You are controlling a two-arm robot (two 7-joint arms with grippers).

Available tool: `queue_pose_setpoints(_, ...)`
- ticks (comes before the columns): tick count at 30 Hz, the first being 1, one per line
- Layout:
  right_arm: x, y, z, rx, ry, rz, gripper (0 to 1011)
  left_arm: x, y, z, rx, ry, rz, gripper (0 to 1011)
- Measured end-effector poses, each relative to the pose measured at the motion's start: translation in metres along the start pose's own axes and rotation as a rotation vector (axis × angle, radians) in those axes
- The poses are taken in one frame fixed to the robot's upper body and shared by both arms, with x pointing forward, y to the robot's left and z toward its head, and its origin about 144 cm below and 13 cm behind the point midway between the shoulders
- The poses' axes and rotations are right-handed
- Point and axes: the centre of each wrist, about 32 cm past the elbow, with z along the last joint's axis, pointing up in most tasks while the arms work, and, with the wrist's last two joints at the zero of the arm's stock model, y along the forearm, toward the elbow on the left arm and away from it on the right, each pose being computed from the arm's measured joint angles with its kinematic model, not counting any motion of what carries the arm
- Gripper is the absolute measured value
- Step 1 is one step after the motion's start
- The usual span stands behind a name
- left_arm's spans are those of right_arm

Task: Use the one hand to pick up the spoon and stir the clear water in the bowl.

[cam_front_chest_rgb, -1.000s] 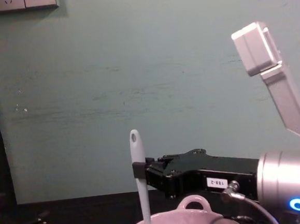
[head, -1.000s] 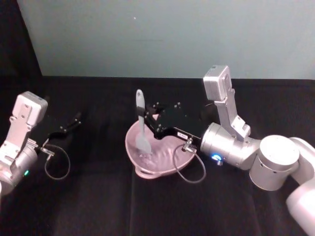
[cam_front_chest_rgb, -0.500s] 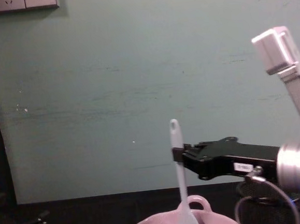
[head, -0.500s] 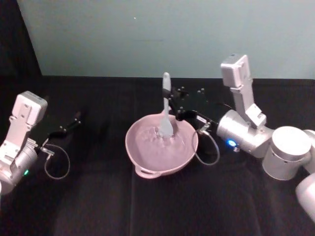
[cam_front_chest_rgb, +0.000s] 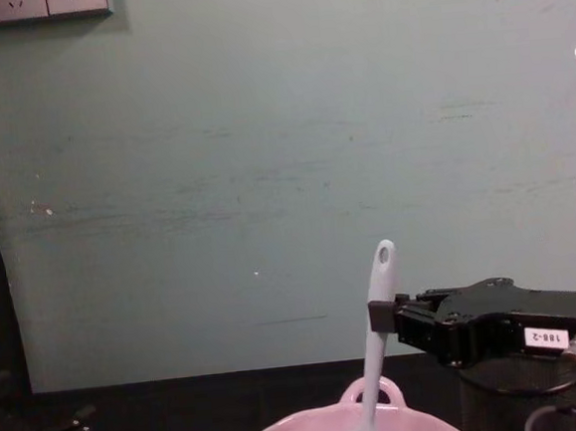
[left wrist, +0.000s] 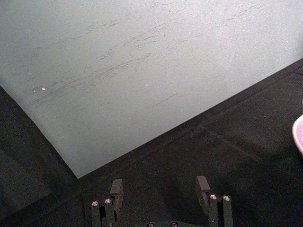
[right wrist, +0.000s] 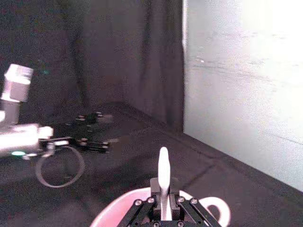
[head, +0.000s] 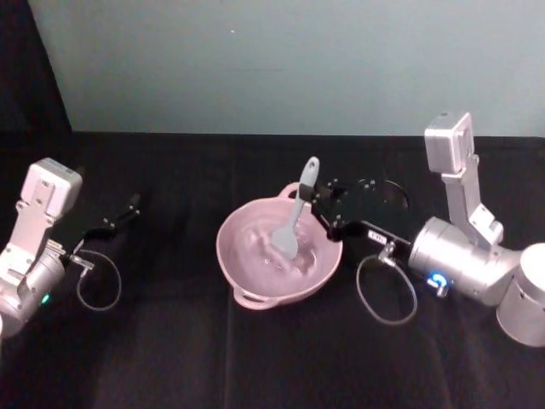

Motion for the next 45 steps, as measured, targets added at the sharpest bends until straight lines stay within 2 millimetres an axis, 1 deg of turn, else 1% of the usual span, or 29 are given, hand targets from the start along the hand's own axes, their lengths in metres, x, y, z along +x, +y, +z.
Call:
queue_pose_setpoints(6, -0.016, -0.002, 0.004, 0.023, 0.011, 0.047, 110, 0.0, 0.0, 0.0, 0.0, 0.0, 0.0, 1011)
queue_pose_setpoints(12, -0.028, 0.002, 0.01, 0.014, 0.008, 0.101, 110, 0.0, 0.0, 0.0, 0.0, 0.0, 0.0, 1011)
queue_pose_setpoints(17, -0.032, 0.011, 0.013, 0.006, -0.006, 0.126, 110, 0.0, 0.0, 0.0, 0.0, 0.0, 0.0, 1011)
queue_pose_setpoints(19, -0.031, 0.021, 0.012, 0.006, -0.021, 0.122, 110, 0.0, 0.0, 0.0, 0.0, 0.0, 0.0, 1011)
queue_pose_setpoints(20, -0.031, 0.021, 0.012, 0.006, -0.021, 0.122, 110, 0.0, 0.0, 0.0, 0.0, 0.0, 0.0, 1011)
queue_pose_setpoints(23, -0.027, 0.034, 0.011, 0.009, -0.037, 0.094, 110, 0.0, 0.0, 0.0, 0.0, 0.0, 0.0, 1011)
queue_pose_setpoints(28, -0.016, 0.048, 0.011, 0.011, -0.056, 0.051, 110, 0.0, 0.0, 0.0, 0.0, 0.0, 0.0, 1011)
queue_pose_setpoints(31, -0.01, 0.052, 0.012, 0.011, -0.067, 0.029, 110, 0.0, 0.0, 0.0, 0.0, 0.0, 0.0, 1011)
queue_pose_setpoints(33, -0.002, 0.055, 0.012, 0.005, -0.08, -0.001, 110, 0.0, 0.0, 0.0, 0.0, 0.0, 0.0, 1011)
queue_pose_setpoints(38, 0.009, 0.049, 0.015, -0.01, -0.098, -0.042, 110, 0.0, 0.0, 0.0, 0.0, 0.0, 0.0, 1011)
queue_pose_setpoints(39, 0.013, 0.045, 0.016, -0.017, -0.103, -0.055, 110, 0.0, 0.0, 0.0, 0.0, 0.0, 0.0, 1011)
queue_pose_setpoints(43, 0.018, 0.034, 0.019, -0.03, -0.11, -0.072, 110, 0.0, 0.0, 0.0, 0.0, 0.0, 0.0, 1011)
queue_pose_setpoints(45, 0.02, 0.024, 0.023, -0.04, -0.113, -0.075, 110, 0.0, 0.0, 0.0, 0.0, 0.0, 0.0, 1011)
